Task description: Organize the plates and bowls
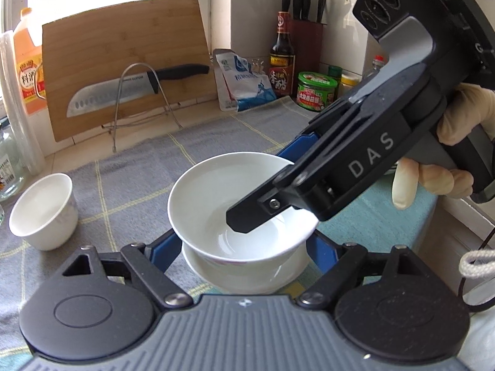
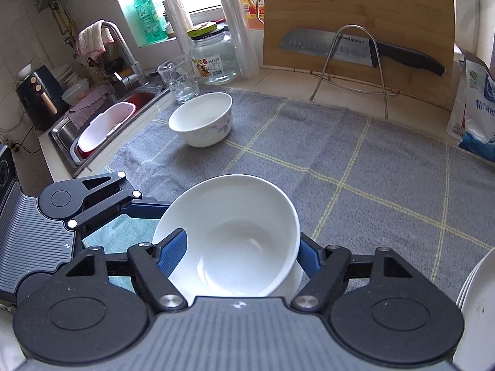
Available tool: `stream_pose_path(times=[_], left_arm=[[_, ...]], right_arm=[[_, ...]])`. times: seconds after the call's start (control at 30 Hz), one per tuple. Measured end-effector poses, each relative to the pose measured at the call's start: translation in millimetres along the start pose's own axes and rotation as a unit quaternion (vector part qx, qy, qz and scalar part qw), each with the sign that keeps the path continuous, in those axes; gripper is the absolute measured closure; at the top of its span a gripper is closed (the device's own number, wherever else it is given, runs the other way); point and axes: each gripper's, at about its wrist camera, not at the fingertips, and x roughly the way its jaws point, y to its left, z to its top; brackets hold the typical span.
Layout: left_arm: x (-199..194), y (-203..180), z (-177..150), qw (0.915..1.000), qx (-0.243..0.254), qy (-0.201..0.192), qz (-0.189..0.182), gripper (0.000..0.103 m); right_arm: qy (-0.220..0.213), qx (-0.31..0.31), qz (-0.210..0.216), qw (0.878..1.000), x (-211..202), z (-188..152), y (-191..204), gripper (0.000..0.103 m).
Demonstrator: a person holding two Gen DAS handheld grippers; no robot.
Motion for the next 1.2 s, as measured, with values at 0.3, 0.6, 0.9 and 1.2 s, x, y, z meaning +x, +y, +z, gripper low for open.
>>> stream_pose_path(times=[0.3, 0.6, 0.9, 1.2], left_arm=[[4, -1, -1, 0.9999, -0.003, 0.013, 0.001, 0.016], [9, 0, 0, 0.9997, -0.006, 0.022, -0.001, 0.016], [10, 0, 1, 0.9997, -0.005, 0.025, 0.000, 0.016], [11, -1, 1, 0.9996, -0.005, 0.026, 0.003, 0.014]], right_arm=[[0.010, 0.004, 0.003, 1.000, 7, -2, -3, 0.023], [0.016, 0.003, 0.004, 1.000, 11, -3, -5, 0.023], [0.020, 0.001, 0.006, 1.000, 14, -3, -6, 0.022], [0.021, -0.002, 0.006, 1.000, 15, -2, -6, 0.020]])
